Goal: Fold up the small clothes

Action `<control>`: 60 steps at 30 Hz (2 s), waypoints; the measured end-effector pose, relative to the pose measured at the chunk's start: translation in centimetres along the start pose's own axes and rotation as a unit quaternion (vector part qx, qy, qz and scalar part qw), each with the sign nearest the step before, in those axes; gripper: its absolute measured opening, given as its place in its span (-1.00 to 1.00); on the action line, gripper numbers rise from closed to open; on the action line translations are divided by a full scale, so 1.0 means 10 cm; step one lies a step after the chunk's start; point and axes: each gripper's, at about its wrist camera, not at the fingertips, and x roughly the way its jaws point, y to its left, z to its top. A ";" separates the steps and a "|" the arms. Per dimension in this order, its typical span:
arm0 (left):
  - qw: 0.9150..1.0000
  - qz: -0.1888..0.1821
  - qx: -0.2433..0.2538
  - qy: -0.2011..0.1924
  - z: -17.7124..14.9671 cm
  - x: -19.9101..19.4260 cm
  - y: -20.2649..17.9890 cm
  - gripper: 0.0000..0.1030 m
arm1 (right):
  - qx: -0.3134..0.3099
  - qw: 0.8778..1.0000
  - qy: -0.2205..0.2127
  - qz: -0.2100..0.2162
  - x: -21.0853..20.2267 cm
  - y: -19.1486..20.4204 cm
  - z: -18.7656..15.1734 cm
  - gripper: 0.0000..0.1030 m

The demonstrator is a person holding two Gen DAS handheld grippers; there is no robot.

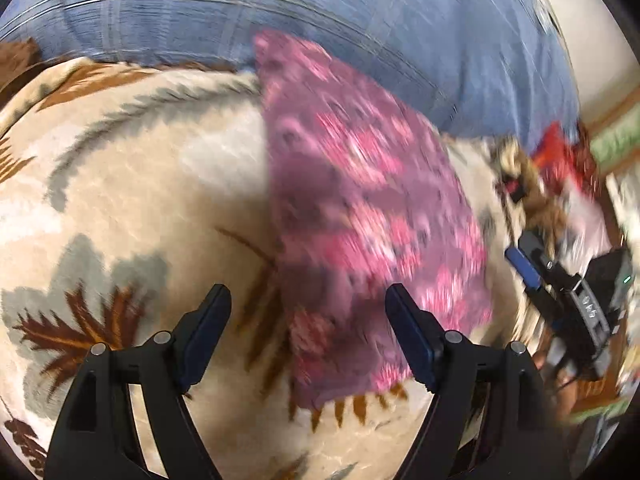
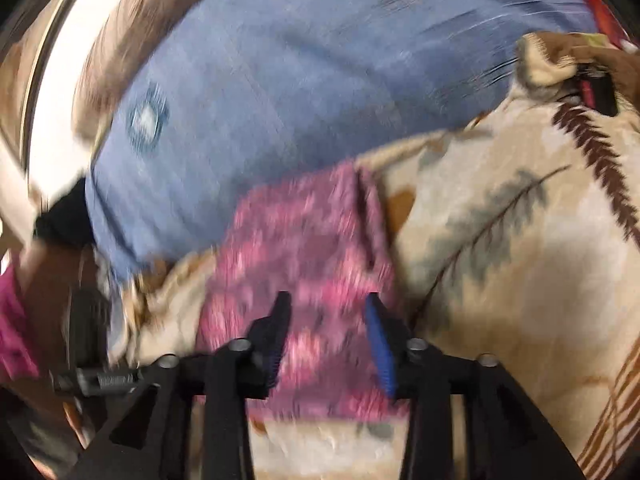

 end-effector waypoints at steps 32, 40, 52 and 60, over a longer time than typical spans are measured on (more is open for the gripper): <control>1.000 0.023 -0.019 0.008 0.69 0.68 -0.33 -0.41 | -0.142 0.982 0.119 0.028 1.25 0.41 0.31 -0.37; 0.996 0.074 0.037 -0.042 0.57 0.31 -0.54 -0.54 | -0.190 0.979 0.063 -0.023 1.01 0.76 0.21 -0.44; 0.994 0.082 0.034 -0.066 0.03 -0.53 -0.12 -0.54 | -0.177 0.983 0.050 0.012 0.49 1.26 -0.27 -0.44; 0.991 0.113 -0.001 -0.065 -0.44 -0.95 0.47 -0.54 | -0.172 0.979 0.085 0.062 0.53 1.73 -0.86 -0.44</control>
